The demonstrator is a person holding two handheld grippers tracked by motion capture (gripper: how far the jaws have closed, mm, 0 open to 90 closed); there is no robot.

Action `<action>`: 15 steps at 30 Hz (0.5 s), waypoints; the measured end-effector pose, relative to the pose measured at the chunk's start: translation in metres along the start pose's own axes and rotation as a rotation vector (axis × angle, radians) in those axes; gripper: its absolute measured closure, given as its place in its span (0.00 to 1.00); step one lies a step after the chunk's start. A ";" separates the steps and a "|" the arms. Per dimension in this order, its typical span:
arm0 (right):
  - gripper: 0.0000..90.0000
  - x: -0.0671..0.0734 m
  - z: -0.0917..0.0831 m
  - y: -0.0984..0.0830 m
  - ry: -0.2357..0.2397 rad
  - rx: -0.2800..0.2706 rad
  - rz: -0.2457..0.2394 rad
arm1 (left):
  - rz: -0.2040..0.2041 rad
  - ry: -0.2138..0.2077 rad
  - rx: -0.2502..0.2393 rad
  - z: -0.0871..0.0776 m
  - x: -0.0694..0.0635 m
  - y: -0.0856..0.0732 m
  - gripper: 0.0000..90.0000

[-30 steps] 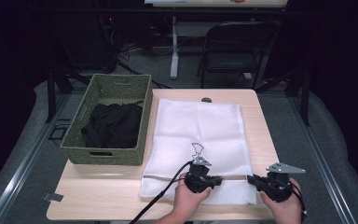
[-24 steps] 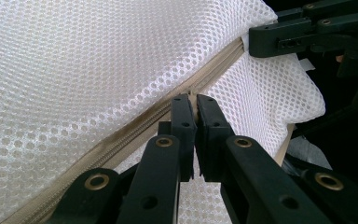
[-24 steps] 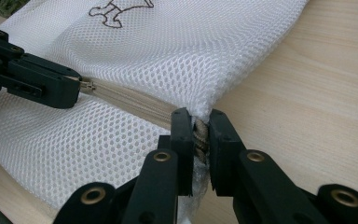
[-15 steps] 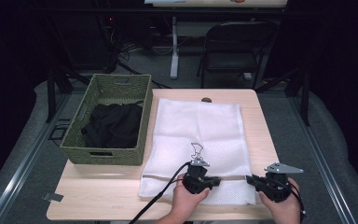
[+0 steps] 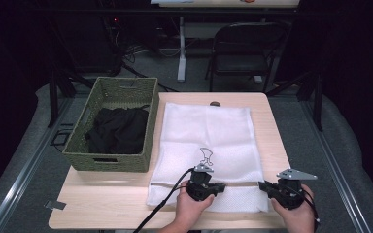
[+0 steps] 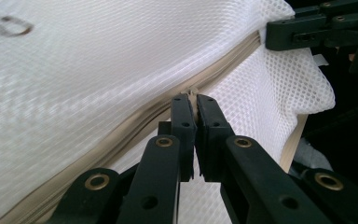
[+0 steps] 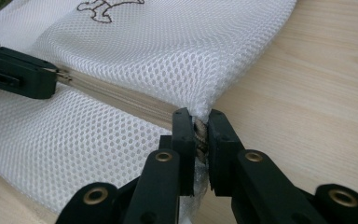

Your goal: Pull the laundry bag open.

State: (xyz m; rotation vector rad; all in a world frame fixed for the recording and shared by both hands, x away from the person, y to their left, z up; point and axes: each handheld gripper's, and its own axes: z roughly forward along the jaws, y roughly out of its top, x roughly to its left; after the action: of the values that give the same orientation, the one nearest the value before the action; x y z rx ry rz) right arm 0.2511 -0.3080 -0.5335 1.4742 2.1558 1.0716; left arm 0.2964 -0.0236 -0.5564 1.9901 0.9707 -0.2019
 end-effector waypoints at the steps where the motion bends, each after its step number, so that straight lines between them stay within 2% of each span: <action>1: 0.92 -0.003 -0.001 -0.001 0.000 -0.003 0.012 | -0.005 -0.008 -0.001 -0.001 0.001 0.000 0.97; 2: 0.92 -0.003 -0.001 -0.001 0.000 -0.003 0.012 | -0.005 -0.008 -0.001 -0.001 0.001 0.000 0.97; 3: 0.92 -0.005 0.000 -0.002 0.025 -0.002 0.037 | 0.004 -0.003 0.003 -0.003 0.001 -0.001 0.97; 10: 0.92 0.000 0.001 -0.001 -0.014 0.001 -0.008 | 0.008 0.020 0.000 -0.008 0.005 -0.003 0.97; 13: 0.92 -0.005 0.000 -0.002 -0.013 0.002 0.006 | -0.004 0.026 -0.005 -0.015 0.011 -0.005 0.97; 15: 0.92 -0.005 0.000 -0.002 0.011 0.000 0.024 | -0.008 0.024 -0.002 -0.018 0.012 -0.006 0.97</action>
State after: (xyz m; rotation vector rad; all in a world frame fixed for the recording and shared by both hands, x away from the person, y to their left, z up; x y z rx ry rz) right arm 0.2520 -0.3130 -0.5362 1.5009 2.1508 1.0897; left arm 0.2961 -0.0015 -0.5556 1.9917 0.9934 -0.1820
